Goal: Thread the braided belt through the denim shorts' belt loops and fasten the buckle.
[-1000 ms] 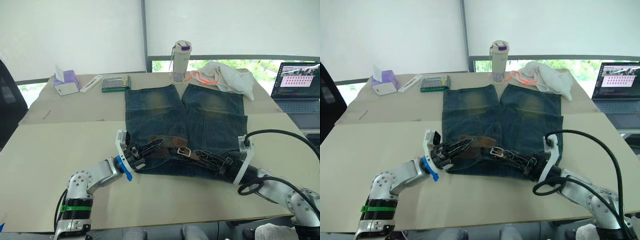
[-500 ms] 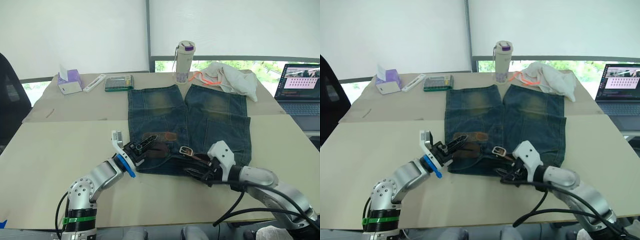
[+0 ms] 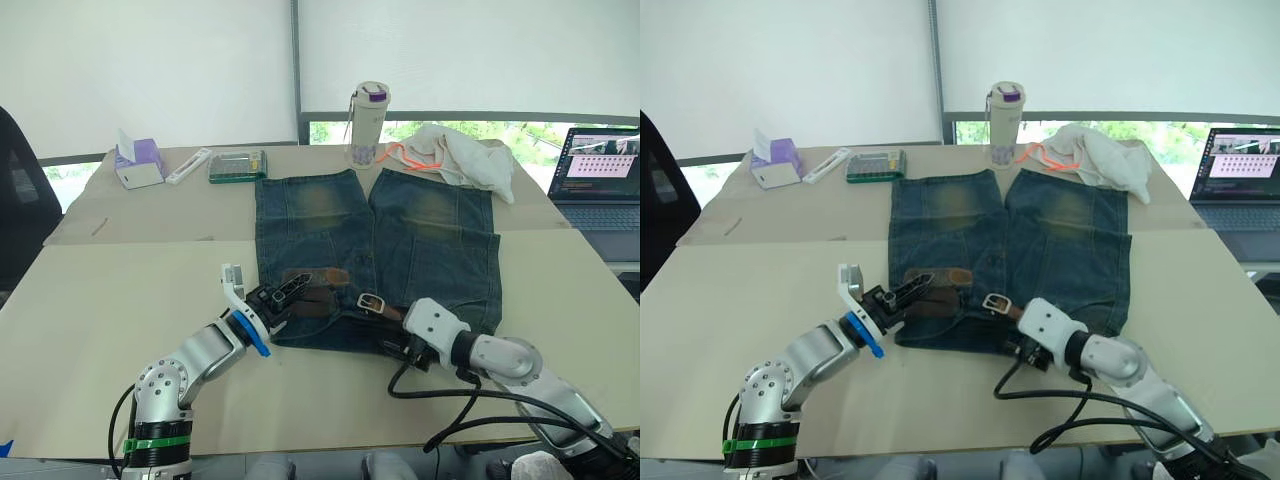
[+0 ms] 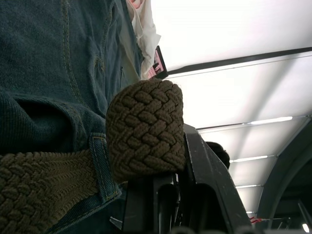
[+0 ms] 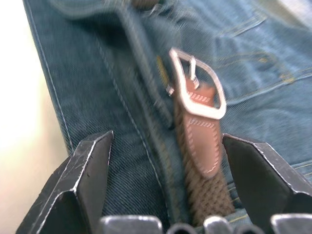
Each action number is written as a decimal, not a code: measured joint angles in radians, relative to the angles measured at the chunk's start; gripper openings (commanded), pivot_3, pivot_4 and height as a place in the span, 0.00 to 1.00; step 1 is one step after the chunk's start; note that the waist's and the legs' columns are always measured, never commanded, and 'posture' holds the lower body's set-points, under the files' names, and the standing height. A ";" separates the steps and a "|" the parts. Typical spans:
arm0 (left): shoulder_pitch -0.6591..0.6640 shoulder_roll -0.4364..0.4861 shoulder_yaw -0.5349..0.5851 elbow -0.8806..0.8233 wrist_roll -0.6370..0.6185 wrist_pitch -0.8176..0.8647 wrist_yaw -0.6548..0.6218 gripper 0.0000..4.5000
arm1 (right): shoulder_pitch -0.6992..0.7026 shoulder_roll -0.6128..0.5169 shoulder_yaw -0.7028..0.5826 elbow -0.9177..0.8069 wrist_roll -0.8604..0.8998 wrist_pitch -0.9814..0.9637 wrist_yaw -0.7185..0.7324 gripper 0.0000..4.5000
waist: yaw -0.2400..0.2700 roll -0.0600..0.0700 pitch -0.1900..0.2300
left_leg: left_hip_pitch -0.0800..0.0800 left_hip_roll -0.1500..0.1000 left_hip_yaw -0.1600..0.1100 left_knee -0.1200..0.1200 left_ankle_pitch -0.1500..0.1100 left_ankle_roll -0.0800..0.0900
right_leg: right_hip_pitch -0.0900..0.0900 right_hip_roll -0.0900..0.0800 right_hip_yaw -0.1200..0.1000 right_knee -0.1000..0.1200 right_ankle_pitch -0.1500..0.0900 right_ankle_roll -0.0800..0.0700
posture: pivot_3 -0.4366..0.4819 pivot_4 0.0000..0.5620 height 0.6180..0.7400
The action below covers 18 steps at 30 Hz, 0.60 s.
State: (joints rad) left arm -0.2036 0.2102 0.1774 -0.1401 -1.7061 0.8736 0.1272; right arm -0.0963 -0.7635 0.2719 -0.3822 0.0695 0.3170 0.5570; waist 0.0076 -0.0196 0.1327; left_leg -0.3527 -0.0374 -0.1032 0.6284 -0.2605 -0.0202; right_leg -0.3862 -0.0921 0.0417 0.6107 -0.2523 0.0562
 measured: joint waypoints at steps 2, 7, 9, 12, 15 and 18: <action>-0.001 -0.001 0.000 0.000 0.008 0.000 0.000 0.00 | -0.006 0.019 0.001 0.006 -0.039 -0.024 -0.006 0.53 | 0.001 0.000 0.000 | 0.000 0.000 0.000 0.000 0.000 0.000 | 0.000 0.000 0.000 0.000 0.000 0.000 | 0.48 0.27 1.00; -0.001 -0.002 0.000 0.000 0.016 0.000 0.000 0.00 | -0.009 0.049 0.000 0.035 -0.139 -0.094 -0.030 0.16 | 0.001 0.000 0.000 | 0.000 0.000 0.000 0.000 0.000 0.000 | 0.000 0.000 0.000 0.000 0.000 0.000 | 0.48 0.27 1.00; -0.001 -0.003 0.000 0.000 0.016 0.000 0.000 0.00 | -0.009 0.057 -0.006 0.039 -0.166 -0.111 -0.040 0.00 | 0.001 0.000 0.000 | 0.000 0.000 0.000 0.000 0.000 0.000 | 0.000 0.000 0.000 0.000 0.000 0.000 | 0.48 0.27 1.00; -0.001 -0.004 0.000 0.000 0.016 0.000 0.006 0.00 | -0.007 0.073 -0.007 0.046 -0.193 -0.130 -0.045 0.00 | 0.001 0.000 0.000 | 0.000 0.000 0.000 0.000 0.000 -0.001 | 0.000 0.000 0.000 0.000 0.000 0.000 | 0.48 0.27 1.00; -0.003 -0.017 -0.002 0.000 0.015 -0.003 0.047 0.00 | 0.020 0.169 -0.052 0.058 -0.191 -0.126 -0.102 0.00 | 0.001 0.000 0.000 | 0.000 0.000 -0.001 0.000 0.000 -0.001 | 0.000 0.000 0.000 0.000 0.000 -0.001 | 0.48 0.27 1.00; -0.010 -0.035 -0.004 0.002 0.002 -0.013 0.106 0.00 | 0.039 0.281 -0.104 0.061 -0.163 -0.098 -0.173 0.00 | 0.001 0.000 0.000 | 0.000 0.000 -0.002 0.000 0.000 -0.001 | 0.000 0.000 0.001 0.001 0.001 -0.001 | 0.48 0.27 1.00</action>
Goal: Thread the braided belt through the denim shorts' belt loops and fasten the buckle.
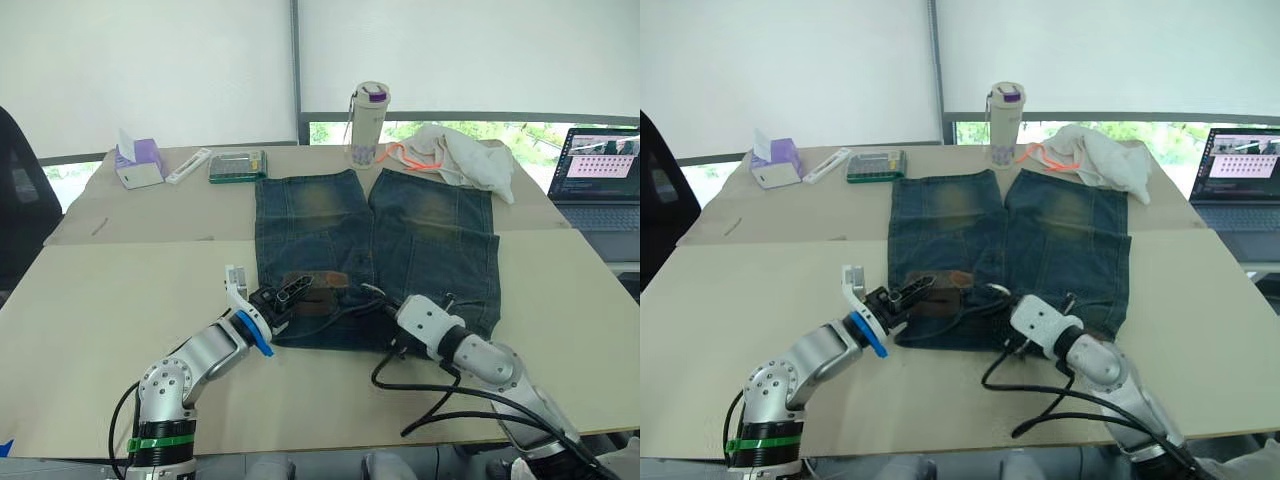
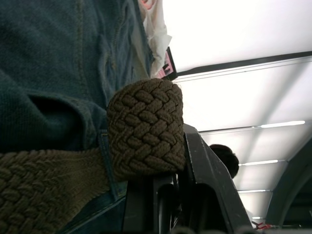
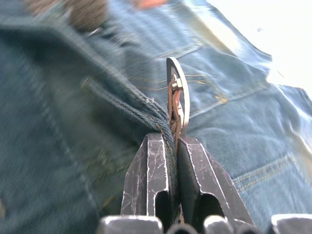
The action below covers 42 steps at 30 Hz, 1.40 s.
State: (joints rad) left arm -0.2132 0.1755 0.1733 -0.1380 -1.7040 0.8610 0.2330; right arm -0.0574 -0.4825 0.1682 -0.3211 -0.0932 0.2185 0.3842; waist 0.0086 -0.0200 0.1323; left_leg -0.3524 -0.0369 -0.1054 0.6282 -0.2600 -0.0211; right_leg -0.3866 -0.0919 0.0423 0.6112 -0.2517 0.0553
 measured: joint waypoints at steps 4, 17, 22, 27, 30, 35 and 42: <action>-0.009 -0.030 0.000 0.001 -0.070 -0.019 0.087 0.00 | 0.003 0.133 -0.055 0.000 0.028 -0.003 -0.092 0.00 | 0.001 0.000 0.000 | 0.000 0.000 -0.002 0.000 0.000 0.000 | 0.000 0.000 0.000 0.000 0.000 0.000 | 0.48 0.27 1.00; -0.061 -0.252 0.007 -0.004 -0.249 -0.159 0.251 0.00 | 0.029 0.198 -0.036 0.142 -0.102 -0.412 -0.240 0.00 | 0.000 0.000 0.000 | 0.000 -0.001 0.004 0.000 0.001 -0.001 | 0.000 0.000 0.000 0.000 0.000 0.000 | 0.48 0.27 1.00; -0.087 -0.268 0.023 -0.002 -0.253 -0.155 0.239 0.00 | -0.024 0.200 -0.040 0.231 -0.172 -0.583 -0.328 0.00 | -0.003 0.000 0.000 | 0.000 -0.001 0.004 0.000 0.001 -0.002 | 0.000 0.000 0.000 0.000 0.000 0.000 | 0.48 0.27 1.00; -0.109 -0.280 0.025 0.049 -0.256 -0.132 0.182 0.00 | -0.050 0.211 -0.052 0.271 -0.219 -0.673 -0.390 0.00 | 0.001 0.000 0.000 | 0.000 -0.001 0.004 0.001 0.004 -0.007 | 0.001 0.000 0.000 -0.001 0.000 0.000 | 0.48 0.27 1.00; -0.140 -0.306 0.045 0.077 -0.256 -0.113 0.137 0.00 | -0.051 0.215 -0.056 0.289 -0.225 -0.689 -0.401 0.00 | 0.001 0.000 0.000 | 0.000 -0.001 0.004 0.001 0.004 -0.006 | 0.001 0.000 0.000 -0.001 0.000 0.000 | 0.48 0.27 1.00; -0.167 -0.333 0.062 0.083 -0.257 -0.068 0.094 0.00 | -0.056 0.221 -0.062 0.294 -0.237 -0.708 -0.414 0.00 | -0.005 0.000 0.000 | 0.000 -0.001 0.004 0.001 0.003 -0.005 | 0.001 0.001 0.000 -0.001 0.000 0.000 | 0.48 0.27 1.00; -0.160 -0.333 0.086 0.102 -0.257 -0.022 0.088 0.00 | -0.054 0.223 -0.063 0.294 -0.240 -0.715 -0.416 0.00 | -0.008 0.000 0.000 | 0.000 -0.001 0.004 0.001 0.003 -0.004 | 0.001 0.001 0.000 -0.001 0.000 0.000 | 0.48 0.27 1.00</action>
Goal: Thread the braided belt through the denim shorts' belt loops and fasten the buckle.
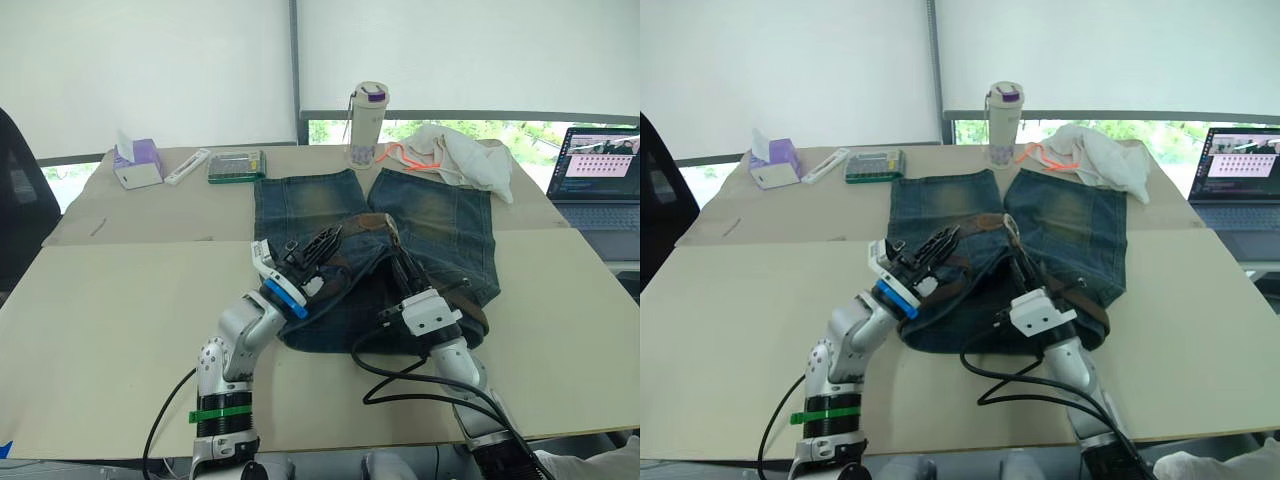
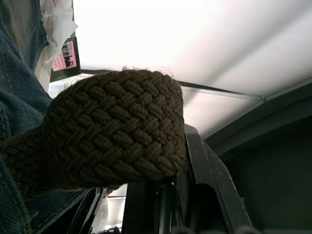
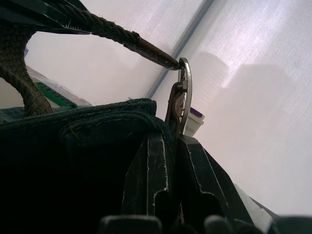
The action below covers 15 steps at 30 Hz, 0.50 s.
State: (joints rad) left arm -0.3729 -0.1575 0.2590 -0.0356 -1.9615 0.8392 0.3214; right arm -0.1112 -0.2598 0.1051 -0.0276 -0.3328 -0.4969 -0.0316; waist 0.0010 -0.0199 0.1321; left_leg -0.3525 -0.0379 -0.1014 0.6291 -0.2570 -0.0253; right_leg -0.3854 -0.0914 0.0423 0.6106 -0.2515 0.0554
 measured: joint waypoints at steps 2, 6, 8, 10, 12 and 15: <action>0.001 0.000 0.005 0.010 0.000 0.012 0.000 0.00 | 0.000 0.000 0.000 0.000 -0.005 -0.006 -0.001 0.00 | 0.000 0.000 0.000 | 0.000 0.000 0.000 0.000 0.000 0.000 | 0.000 0.000 0.000 0.000 0.000 0.000 | 0.48 0.27 1.00; 0.002 0.000 0.013 0.013 0.000 0.017 0.000 0.00 | 0.000 0.000 0.000 -0.001 -0.020 -0.024 -0.009 0.00 | -0.001 0.000 0.000 | 0.000 0.000 0.000 0.000 0.000 0.000 | 0.000 0.000 0.000 0.000 0.000 0.000 | 0.48 0.27 1.00; 0.002 -0.001 0.018 0.014 0.000 0.017 0.002 0.00 | 0.000 0.000 0.000 -0.002 -0.031 -0.030 -0.014 0.00 | -0.001 0.000 0.000 | 0.000 0.000 0.000 0.000 0.000 0.000 | 0.000 0.000 0.000 0.000 0.000 0.000 | 0.48 0.27 1.00; 0.003 -0.001 0.022 0.016 0.000 0.017 0.003 0.00 | 0.000 -0.001 0.000 -0.002 -0.041 -0.035 -0.016 0.00 | -0.001 0.000 0.000 | 0.000 0.000 0.000 0.000 0.000 0.000 | 0.000 0.000 0.000 0.000 0.000 0.000 | 0.48 0.27 1.00; 0.003 -0.001 0.024 0.023 0.000 0.018 0.004 0.00 | 0.000 -0.001 0.001 -0.002 -0.048 -0.042 -0.018 0.00 | -0.001 0.000 0.000 | 0.000 0.000 0.000 0.000 0.000 0.000 | 0.000 0.000 0.000 0.000 0.000 0.000 | 0.48 0.27 1.00; 0.003 -0.001 0.022 0.035 0.000 0.025 0.010 0.00 | 0.000 0.005 0.001 -0.002 -0.052 -0.046 -0.024 0.00 | -0.001 0.000 0.000 | 0.000 0.000 0.000 0.000 0.000 0.000 | 0.000 0.000 0.000 0.000 0.000 0.000 | 0.48 0.27 1.00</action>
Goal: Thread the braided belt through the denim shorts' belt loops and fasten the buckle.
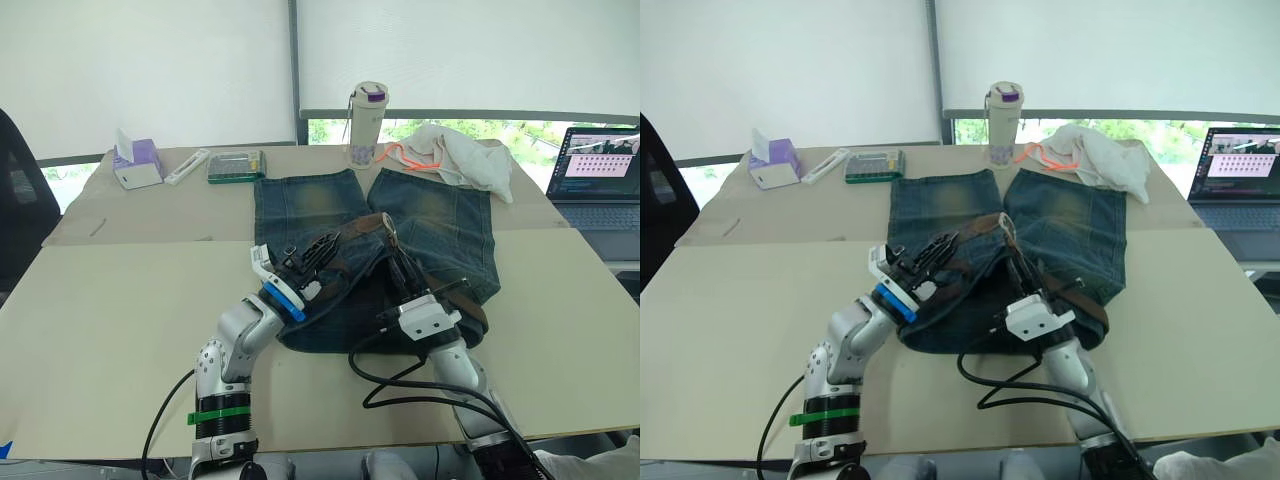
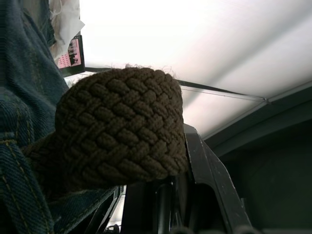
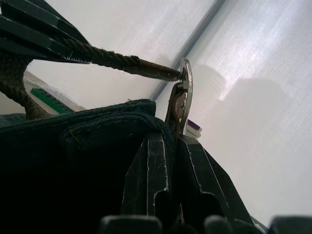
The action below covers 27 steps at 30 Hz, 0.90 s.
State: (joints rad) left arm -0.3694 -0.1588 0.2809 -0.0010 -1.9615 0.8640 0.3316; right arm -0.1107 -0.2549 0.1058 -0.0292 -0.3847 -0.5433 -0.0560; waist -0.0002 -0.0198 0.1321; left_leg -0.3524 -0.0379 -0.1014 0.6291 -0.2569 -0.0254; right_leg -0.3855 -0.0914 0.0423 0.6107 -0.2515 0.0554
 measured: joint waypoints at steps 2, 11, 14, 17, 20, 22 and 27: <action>0.000 0.000 -0.003 0.000 0.000 0.010 0.005 0.00 | 0.000 0.008 0.000 0.000 0.000 0.000 -0.008 0.00 | 0.000 0.000 0.000 | 0.000 0.000 0.000 0.000 0.000 0.000 | 0.000 0.000 0.000 0.000 0.000 0.000 | 0.48 0.27 1.00; 0.000 -0.001 -0.008 0.000 0.000 0.013 0.020 0.00 | 0.005 -0.011 0.013 -0.001 -0.012 -0.003 0.006 0.00 | 0.000 0.000 0.000 | 0.000 0.000 0.000 0.000 0.000 0.000 | 0.000 0.000 0.000 0.000 0.000 0.000 | 0.48 0.27 1.00; 0.000 -0.001 -0.008 0.001 0.000 0.014 0.019 0.00 | 0.014 -0.039 0.038 0.000 -0.021 -0.006 0.036 0.00 | -0.001 0.000 0.000 | 0.000 0.000 0.000 0.000 0.000 0.000 | 0.000 0.000 0.000 0.000 0.000 0.000 | 0.48 0.27 1.00; -0.002 0.000 -0.014 0.019 0.000 0.023 0.007 0.00 | 0.013 -0.070 0.047 0.004 -0.023 -0.019 0.067 0.00 | -0.001 0.000 0.000 | 0.000 0.000 0.000 0.000 0.000 0.000 | 0.000 0.000 0.000 0.000 0.000 0.000 | 0.48 0.27 1.00; -0.007 0.000 -0.030 0.042 0.000 0.031 -0.003 0.00 | 0.008 -0.096 0.052 0.021 -0.026 -0.035 0.088 0.00 | -0.001 0.000 0.000 | 0.000 0.000 0.000 0.000 0.000 0.000 | 0.000 0.000 0.000 0.000 0.000 0.000 | 0.48 0.27 1.00; -0.013 0.000 -0.051 0.060 0.002 0.031 -0.003 0.00 | -0.003 -0.117 0.065 0.025 -0.028 -0.047 0.106 0.00 | -0.001 0.000 0.000 | 0.000 0.000 0.000 0.000 0.000 0.000 | 0.000 0.000 0.000 0.000 0.000 0.000 | 0.48 0.27 1.00; -0.032 0.000 -0.091 0.088 0.020 0.013 0.002 0.00 | -0.018 -0.144 0.067 0.040 -0.026 -0.065 0.125 0.00 | -0.001 0.000 0.000 | 0.000 0.000 0.000 0.000 0.003 -0.005 | 0.000 0.000 0.000 0.000 0.000 0.000 | 0.48 0.27 1.00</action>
State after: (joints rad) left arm -0.4014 -0.1592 0.1896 0.0869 -1.9416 0.8772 0.3335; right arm -0.1283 -0.3993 0.1732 0.0106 -0.4104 -0.6079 0.0691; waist -0.0010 -0.0201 0.1319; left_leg -0.3522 -0.0380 -0.1011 0.6294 -0.2538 -0.0309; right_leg -0.3852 -0.0914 0.0425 0.6107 -0.2514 0.0554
